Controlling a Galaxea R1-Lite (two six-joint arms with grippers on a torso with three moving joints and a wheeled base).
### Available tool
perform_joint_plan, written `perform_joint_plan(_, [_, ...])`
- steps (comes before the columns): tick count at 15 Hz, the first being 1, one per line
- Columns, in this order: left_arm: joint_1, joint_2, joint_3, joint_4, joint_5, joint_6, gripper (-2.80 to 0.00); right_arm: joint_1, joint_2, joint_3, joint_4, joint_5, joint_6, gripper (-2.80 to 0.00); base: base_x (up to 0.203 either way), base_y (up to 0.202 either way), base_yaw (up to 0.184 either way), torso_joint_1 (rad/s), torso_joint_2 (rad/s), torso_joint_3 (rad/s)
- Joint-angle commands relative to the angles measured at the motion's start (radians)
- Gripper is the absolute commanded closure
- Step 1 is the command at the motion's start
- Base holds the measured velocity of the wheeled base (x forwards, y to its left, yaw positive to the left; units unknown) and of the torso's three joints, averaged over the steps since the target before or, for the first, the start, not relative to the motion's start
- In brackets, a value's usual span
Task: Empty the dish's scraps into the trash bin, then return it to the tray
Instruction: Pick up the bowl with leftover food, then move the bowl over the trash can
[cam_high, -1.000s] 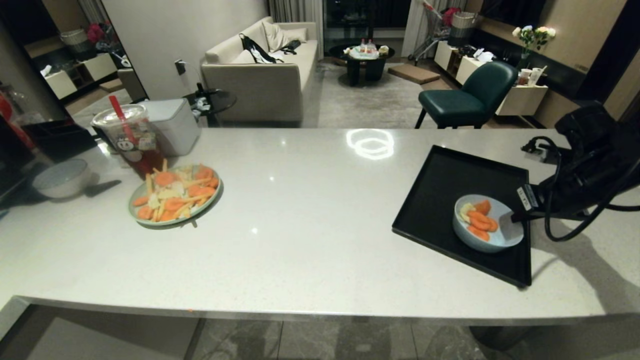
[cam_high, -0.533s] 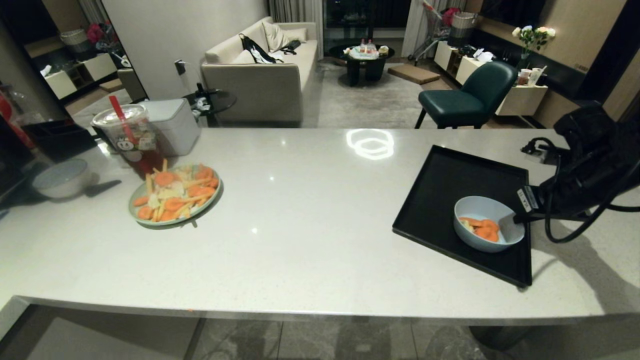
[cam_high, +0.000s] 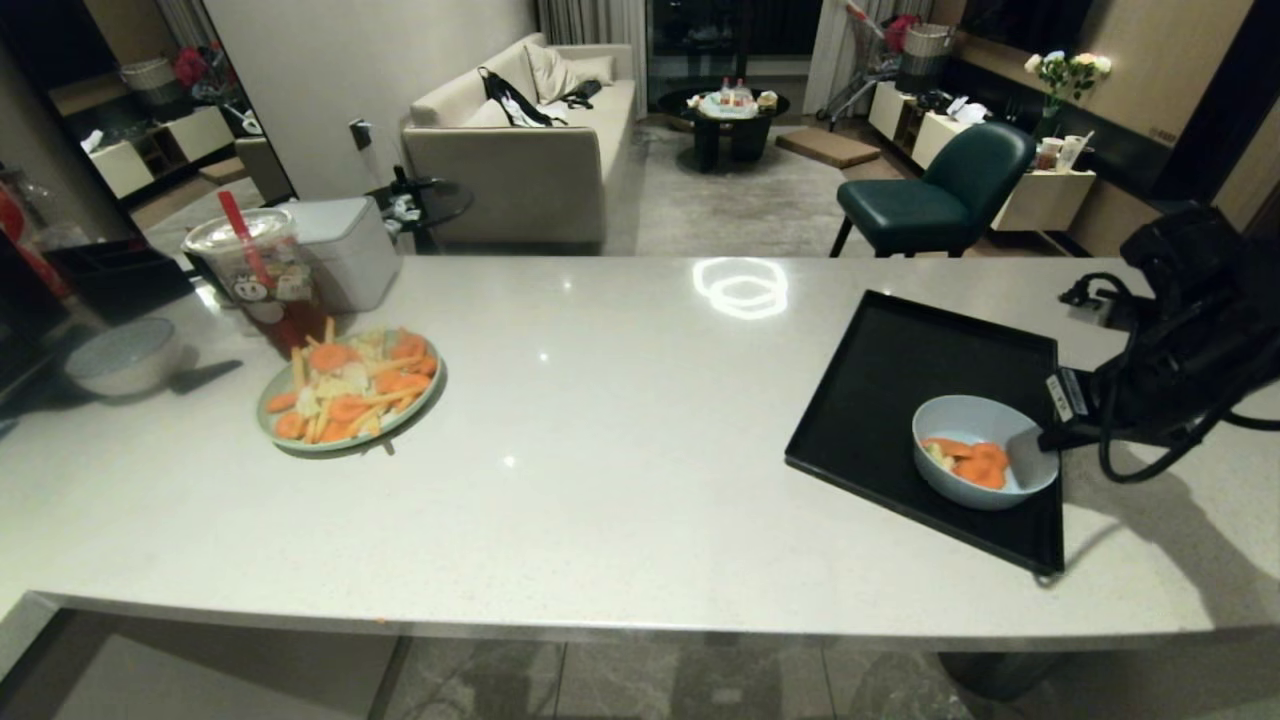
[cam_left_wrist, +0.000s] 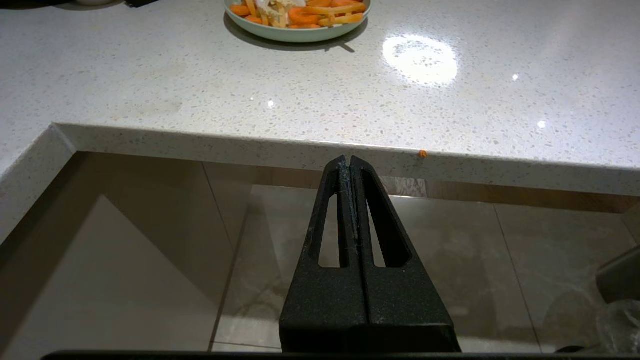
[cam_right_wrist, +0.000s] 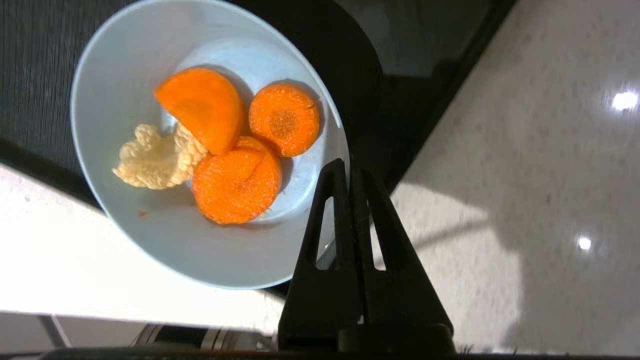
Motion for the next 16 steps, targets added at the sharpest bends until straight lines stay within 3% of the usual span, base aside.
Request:
perform_joint_plan(1, [0.000, 0.001, 0.000, -0.001, 0.001, -0.001, 0.00, 0.000, -0.034, 0.007, 0.025, 0.004, 0.007, 0.00, 0.000, 0.000, 0.000, 0.000, 0.00, 0.000])
perform_joint_plan(16, [0.000, 0.001, 0.000, -0.001, 0.001, -0.001, 0.00, 0.002, -0.249, 0.170, 0.026, 0.005, 0.046, 0.00, 0.000, 0.000, 0.000, 0.000, 0.00, 0.000])
